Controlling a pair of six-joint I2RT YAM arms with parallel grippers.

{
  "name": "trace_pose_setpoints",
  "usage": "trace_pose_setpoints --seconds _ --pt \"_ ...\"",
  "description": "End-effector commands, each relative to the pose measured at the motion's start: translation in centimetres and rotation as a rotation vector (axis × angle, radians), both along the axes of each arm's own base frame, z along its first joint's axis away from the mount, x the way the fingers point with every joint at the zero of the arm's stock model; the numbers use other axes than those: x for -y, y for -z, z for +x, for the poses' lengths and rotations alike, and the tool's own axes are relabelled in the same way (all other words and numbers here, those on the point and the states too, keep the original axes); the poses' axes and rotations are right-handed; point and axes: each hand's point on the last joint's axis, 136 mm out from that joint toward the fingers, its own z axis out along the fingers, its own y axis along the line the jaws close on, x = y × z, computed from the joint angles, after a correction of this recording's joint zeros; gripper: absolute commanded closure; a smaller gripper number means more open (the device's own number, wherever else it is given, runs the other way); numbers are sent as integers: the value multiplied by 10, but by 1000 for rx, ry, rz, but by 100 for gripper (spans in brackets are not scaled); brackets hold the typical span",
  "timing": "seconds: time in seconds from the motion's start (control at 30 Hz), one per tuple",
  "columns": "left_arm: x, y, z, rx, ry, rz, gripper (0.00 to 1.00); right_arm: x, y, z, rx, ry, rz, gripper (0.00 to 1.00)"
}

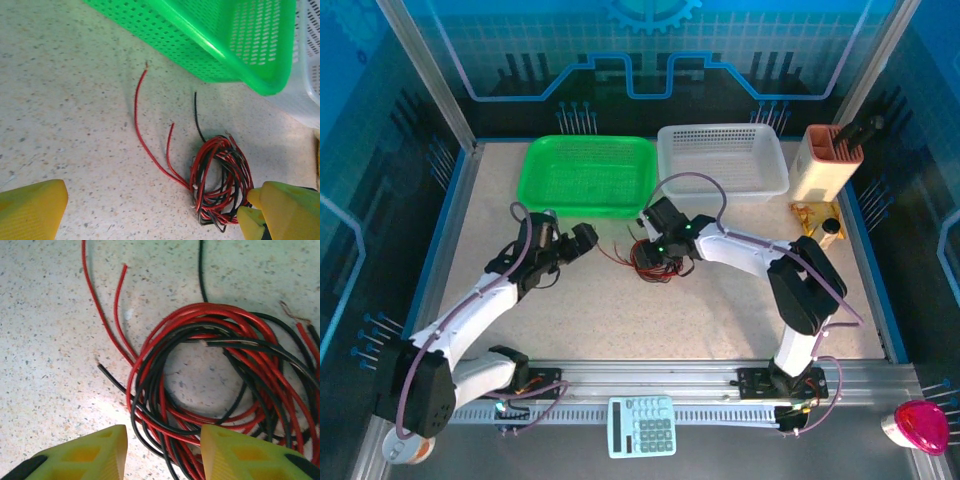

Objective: Untangle the cables

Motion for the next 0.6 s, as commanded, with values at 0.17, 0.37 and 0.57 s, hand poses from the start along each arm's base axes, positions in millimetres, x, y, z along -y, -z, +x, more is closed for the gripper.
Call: trace_pose_setpoints --seconds 0.17,0.37,0.57 --pt "-33 12 -14 -74 -168 42 1 -36 5 -5 -4 -98 -50 57" --pt "-34 21 -14 -115 -160 47 1 -47 19 5 -18 -109 -81 58" --pt "-28 30 -7 -202 -68 130 1 -38 36 2 -27 -109 -121 100"
